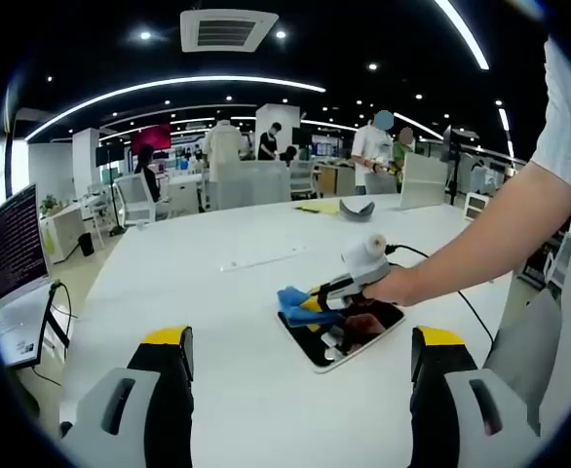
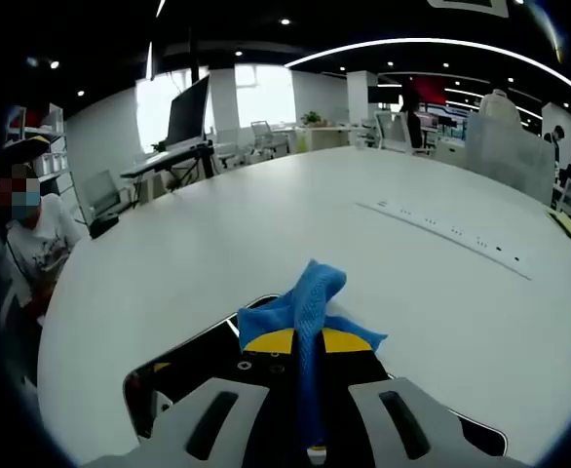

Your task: Wipe the mirror surface with the cleaning cloth until all visible marks leave the cleaned area.

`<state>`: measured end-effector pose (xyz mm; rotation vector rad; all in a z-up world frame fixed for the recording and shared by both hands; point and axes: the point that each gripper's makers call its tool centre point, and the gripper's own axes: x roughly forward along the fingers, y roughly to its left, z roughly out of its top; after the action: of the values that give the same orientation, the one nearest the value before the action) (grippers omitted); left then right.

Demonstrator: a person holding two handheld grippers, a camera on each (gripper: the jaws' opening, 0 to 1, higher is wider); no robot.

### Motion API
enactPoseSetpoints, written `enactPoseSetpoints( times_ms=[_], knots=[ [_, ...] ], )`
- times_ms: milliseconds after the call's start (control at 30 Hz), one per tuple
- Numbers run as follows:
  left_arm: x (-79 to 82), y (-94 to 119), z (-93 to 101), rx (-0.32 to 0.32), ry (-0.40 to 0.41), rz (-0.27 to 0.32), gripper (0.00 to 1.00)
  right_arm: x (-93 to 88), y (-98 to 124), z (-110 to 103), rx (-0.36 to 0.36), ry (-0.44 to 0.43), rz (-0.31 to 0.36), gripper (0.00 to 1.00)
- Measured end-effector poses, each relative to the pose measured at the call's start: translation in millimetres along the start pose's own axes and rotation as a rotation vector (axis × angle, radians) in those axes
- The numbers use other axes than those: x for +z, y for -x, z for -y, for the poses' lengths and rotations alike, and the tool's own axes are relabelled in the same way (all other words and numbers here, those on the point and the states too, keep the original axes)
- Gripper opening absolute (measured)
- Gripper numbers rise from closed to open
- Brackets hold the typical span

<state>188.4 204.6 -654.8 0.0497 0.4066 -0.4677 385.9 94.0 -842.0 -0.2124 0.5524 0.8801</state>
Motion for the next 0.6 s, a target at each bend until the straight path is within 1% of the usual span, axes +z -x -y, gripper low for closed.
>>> enactPoseSetpoints(
  times_ms=[67,167,300,467,600],
  knots=[
    [1.1,1.0,1.9,0.000,-0.001,0.005,0.93,-1.5,2.0,1.7,-0.003,-0.005,0.002,0.03],
    [-1.7,1.4,4.2,0.000,-0.018,-0.005,0.93,-3.5,5.0,4.1,-0.007,-0.008,0.011,0.03],
    [-1.7,2.9,5.9,0.004,-0.014,-0.002,0.93,-6.7,9.1,8.1,-0.015,-0.012,0.018,0.03],
    [-5.6,1.7,9.8,-0.003,-0.020,-0.012,0.93,-10.3,15.9,12.0,-0.026,-0.018,0.026,0.03],
    [-4.9,-0.6,12.5,-0.014,-0.023,-0.011,0.93,-13.8,22.3,16.2,-0.039,-0.022,0.034,0.03]
  ],
)
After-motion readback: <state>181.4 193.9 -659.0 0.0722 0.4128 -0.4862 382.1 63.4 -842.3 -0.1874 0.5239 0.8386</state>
